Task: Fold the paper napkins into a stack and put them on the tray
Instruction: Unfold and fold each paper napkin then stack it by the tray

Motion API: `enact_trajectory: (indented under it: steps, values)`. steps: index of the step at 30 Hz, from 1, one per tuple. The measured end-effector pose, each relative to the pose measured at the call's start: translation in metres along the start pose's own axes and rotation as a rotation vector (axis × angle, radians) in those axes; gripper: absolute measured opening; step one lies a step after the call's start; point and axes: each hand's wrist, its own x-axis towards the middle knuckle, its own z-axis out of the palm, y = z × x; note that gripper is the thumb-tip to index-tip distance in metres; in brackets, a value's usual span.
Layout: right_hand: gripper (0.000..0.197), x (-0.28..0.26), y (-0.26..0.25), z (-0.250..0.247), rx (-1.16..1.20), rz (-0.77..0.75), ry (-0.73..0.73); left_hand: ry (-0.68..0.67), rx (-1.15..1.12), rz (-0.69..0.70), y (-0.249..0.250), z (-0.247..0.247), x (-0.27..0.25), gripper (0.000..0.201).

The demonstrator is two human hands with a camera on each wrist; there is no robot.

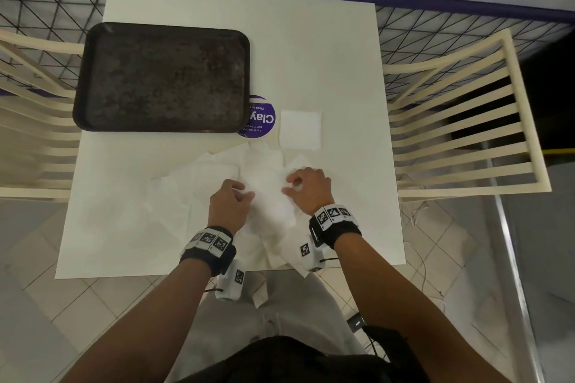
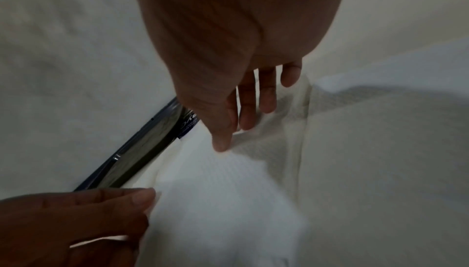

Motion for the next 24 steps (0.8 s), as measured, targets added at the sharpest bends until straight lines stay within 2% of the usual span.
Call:
enact_trajectory:
  steps: [3,7,12,15,17,21,24]
  values:
    - [0.011,-0.003,-0.002,0.003,-0.026,0.030,0.016,0.003,-0.016,0.000,0.001,-0.002,-0.002,0.021]
    - [0.028,-0.004,-0.001,0.000,0.050,0.098,0.055,-0.001,-0.031,0.005,0.001,-0.006,-0.004,0.020]
    - [0.001,-0.003,-0.006,-0.004,-0.035,0.061,-0.033,0.008,-0.048,0.030,0.002,-0.007,-0.010,0.017]
    - [0.004,-0.007,-0.008,-0.006,-0.023,0.033,-0.012,0.007,-0.082,0.074,0.002,-0.007,-0.014,0.017]
    - [0.005,-0.009,-0.012,-0.009,0.083,0.024,0.016,0.043,-0.105,0.107,0.005,-0.009,-0.016,0.018]
    - [0.010,-0.010,-0.021,-0.020,0.323,-0.010,0.117,0.083,-0.206,0.080,0.009,-0.014,-0.017,0.033]
    - [0.007,-0.016,-0.032,-0.034,0.486,-0.034,0.144,0.015,-0.341,0.042,0.013,-0.018,-0.018,0.061]
